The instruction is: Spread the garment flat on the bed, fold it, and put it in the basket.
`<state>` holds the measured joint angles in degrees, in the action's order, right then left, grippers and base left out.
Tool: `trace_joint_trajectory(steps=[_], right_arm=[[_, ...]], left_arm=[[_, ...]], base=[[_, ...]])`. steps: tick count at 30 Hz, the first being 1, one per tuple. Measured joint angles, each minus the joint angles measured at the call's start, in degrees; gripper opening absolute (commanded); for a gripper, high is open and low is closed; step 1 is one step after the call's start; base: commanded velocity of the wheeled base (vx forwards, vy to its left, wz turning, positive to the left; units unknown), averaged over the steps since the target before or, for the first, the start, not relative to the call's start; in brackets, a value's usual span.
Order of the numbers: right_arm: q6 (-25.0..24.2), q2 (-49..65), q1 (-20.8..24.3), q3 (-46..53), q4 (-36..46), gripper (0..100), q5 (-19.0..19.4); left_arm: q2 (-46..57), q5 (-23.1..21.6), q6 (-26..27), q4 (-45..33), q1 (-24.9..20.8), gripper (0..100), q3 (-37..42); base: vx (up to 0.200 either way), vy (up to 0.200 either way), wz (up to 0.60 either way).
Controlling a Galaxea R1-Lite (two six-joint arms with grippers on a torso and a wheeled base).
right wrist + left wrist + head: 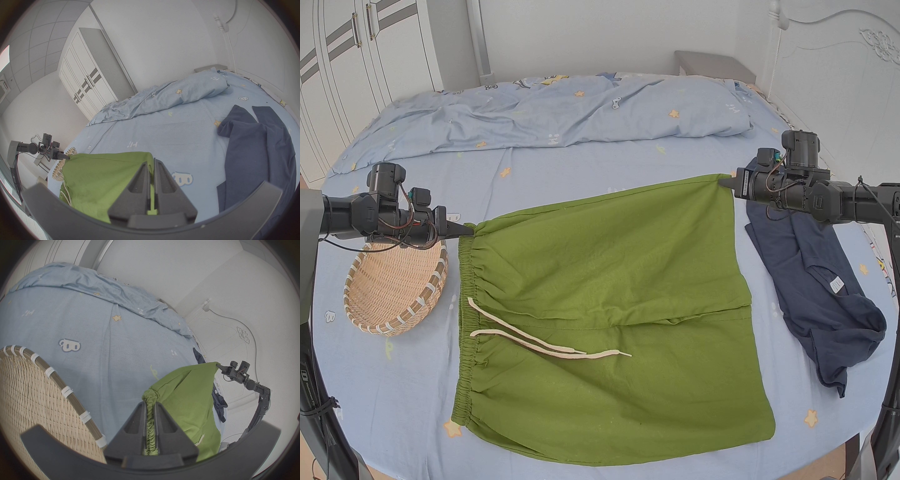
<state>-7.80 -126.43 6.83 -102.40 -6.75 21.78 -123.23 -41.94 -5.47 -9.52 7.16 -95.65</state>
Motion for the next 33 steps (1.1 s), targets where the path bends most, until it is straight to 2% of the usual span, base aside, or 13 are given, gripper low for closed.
trace_joint_trajectory(steps=[10, 11, 26, 33], right_arm=[[0.06, -1.63, 0.06, -0.79, 0.35, 0, -0.96], [0.09, -1.74, 0.06, -0.82, 0.33, 100, -1.38], [-0.51, -2.38, 0.24, -0.38, 0.74, 100, -2.05], [-0.93, 2.39, -0.05, 4.78, 2.38, 100, -1.76]], left_arm=[[-0.39, 0.2, -1.28, 1.38, -0.05, 0, 0.2], [-0.44, 0.23, -1.28, 1.43, -0.09, 100, 0.26], [-0.13, 0.3, -1.34, 5.58, -0.74, 100, 3.18], [3.33, 0.28, -3.01, 5.78, -1.84, 100, 6.21]], base=[[0.0, 0.0, 0.0], [0.0, 0.0, 0.0], [0.0, 0.0, 0.0], [0.0, 0.0, 0.0]])
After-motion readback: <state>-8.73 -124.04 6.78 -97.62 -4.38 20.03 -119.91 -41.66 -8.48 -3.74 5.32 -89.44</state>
